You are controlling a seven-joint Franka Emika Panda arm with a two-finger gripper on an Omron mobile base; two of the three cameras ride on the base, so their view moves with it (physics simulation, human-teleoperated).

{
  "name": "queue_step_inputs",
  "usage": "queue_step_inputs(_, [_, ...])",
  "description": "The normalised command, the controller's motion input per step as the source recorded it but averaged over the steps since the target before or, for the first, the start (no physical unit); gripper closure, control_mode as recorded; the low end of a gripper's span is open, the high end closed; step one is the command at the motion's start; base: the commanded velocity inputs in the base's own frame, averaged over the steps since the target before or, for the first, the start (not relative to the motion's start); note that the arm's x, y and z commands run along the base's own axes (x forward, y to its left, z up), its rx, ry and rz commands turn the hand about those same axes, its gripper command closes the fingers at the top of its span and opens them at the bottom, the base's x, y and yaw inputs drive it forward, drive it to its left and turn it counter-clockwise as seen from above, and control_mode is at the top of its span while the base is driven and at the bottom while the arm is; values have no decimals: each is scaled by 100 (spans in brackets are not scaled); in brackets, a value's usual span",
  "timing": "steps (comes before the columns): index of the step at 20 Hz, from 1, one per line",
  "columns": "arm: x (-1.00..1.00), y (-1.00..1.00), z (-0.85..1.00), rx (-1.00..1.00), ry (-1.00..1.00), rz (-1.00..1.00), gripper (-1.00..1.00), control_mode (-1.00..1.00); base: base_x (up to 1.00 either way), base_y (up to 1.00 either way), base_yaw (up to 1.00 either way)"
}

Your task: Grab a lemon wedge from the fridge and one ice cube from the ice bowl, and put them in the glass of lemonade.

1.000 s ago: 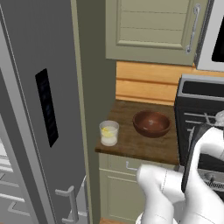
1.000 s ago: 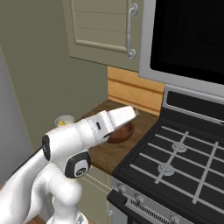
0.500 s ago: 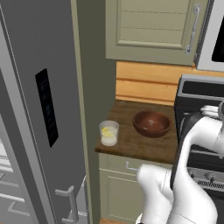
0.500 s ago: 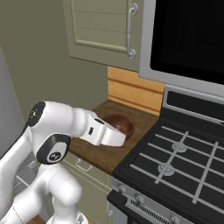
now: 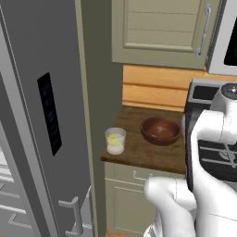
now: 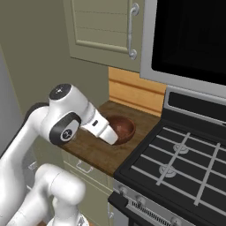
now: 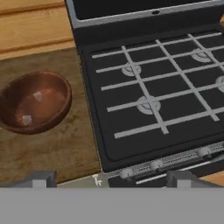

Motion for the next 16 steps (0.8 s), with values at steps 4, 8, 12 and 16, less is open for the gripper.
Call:
queue_step_inputs(4, [31, 75, -77, -3, 26, 19, -100, -100, 0, 0, 0])
queue_step_inputs(8, [50, 32, -75, 1, 11, 22, -100, -100, 0, 0, 0])
queue_step_inputs(12, [54, 3, -10, 2, 3, 21, -100, -100, 0, 0, 0])
queue_step_inputs(16, [48, 0, -2, 1, -4, 12, -100, -100, 0, 0, 0])
